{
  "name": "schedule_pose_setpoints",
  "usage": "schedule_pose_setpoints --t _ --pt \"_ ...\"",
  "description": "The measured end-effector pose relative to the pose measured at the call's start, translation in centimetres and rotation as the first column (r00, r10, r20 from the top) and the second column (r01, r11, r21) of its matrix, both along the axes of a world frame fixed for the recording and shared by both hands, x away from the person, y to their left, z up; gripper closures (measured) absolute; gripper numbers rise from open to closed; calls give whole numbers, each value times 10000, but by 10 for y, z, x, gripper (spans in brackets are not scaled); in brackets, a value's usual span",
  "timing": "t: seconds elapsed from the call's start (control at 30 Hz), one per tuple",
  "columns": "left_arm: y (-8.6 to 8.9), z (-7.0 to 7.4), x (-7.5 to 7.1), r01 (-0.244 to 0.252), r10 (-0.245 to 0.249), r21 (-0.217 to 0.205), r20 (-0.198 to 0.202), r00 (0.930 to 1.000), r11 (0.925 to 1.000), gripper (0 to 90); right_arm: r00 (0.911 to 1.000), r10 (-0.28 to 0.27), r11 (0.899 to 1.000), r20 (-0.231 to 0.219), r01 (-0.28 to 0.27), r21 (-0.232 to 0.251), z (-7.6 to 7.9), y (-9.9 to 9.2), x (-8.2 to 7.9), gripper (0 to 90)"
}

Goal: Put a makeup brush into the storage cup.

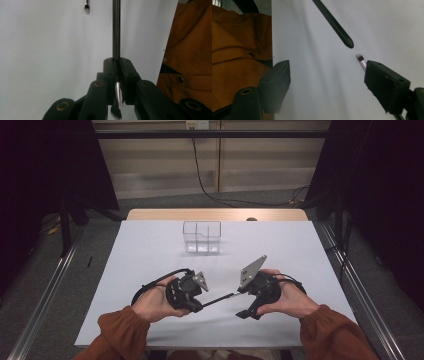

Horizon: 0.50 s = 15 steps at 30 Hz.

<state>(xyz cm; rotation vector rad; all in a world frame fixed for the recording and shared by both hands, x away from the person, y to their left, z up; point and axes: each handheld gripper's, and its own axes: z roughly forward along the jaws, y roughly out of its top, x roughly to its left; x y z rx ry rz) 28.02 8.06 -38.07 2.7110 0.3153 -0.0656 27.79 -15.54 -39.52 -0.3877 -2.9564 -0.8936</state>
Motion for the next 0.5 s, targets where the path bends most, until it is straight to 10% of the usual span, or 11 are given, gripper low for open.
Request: schedule_pose_setpoints --t 0.5 --pt "-13 -3 -5 565 -559 435 -159 9983 9975 841 9985 401 9965 -363 -427 -720 0 13 8 319"
